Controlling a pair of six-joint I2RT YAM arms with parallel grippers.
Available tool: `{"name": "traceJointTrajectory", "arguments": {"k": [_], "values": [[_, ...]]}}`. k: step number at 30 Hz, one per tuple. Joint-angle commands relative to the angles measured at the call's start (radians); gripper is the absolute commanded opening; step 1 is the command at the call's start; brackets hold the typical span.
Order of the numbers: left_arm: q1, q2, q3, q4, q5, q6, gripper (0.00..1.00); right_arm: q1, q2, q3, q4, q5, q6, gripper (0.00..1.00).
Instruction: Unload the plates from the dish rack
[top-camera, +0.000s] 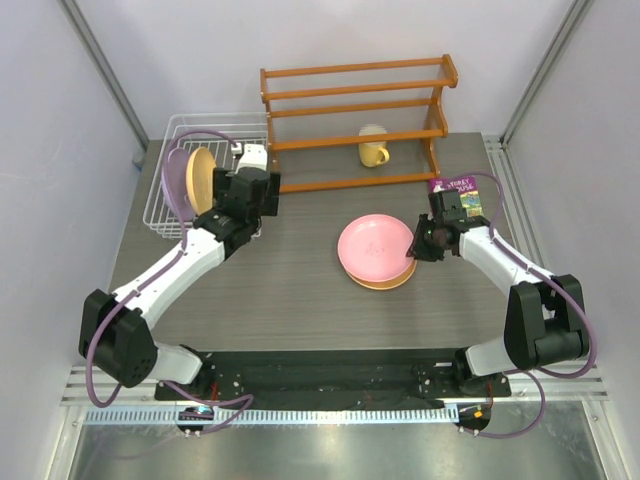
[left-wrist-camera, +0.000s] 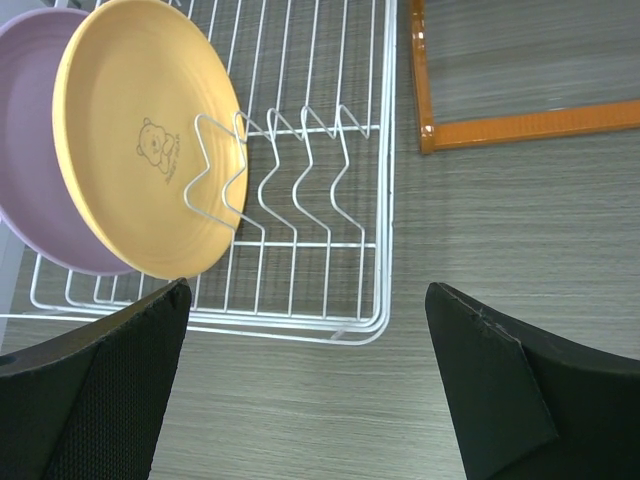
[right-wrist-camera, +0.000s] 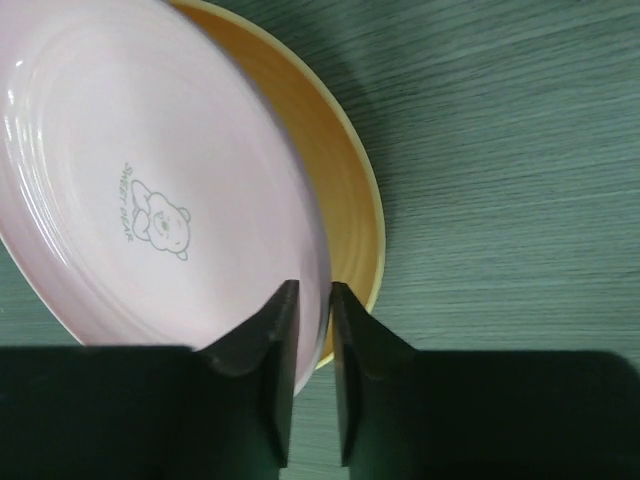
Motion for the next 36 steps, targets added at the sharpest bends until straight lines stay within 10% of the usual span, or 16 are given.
{"name": "traceJointTrajectory", "arguments": {"k": [1, 10, 36], "values": [[0.023, 0.005, 0.015, 0.012, -0.004, -0.001, 0.99, -0.001, -0.018, 0.019, 0.008, 0.004, 0.005, 0.3], [0.118, 0.033, 0.023, 0.015, 0.024, -0.005, 0.99, -0.001, -0.057, 0.041, -0.041, 0.108, -0.023, 0.69], [0.328, 0.249, 0.194, 0.073, -0.089, 0.104, 0.92, 0.001, -0.08, 0.071, -0.073, 0.162, -0.089, 0.62]]}}
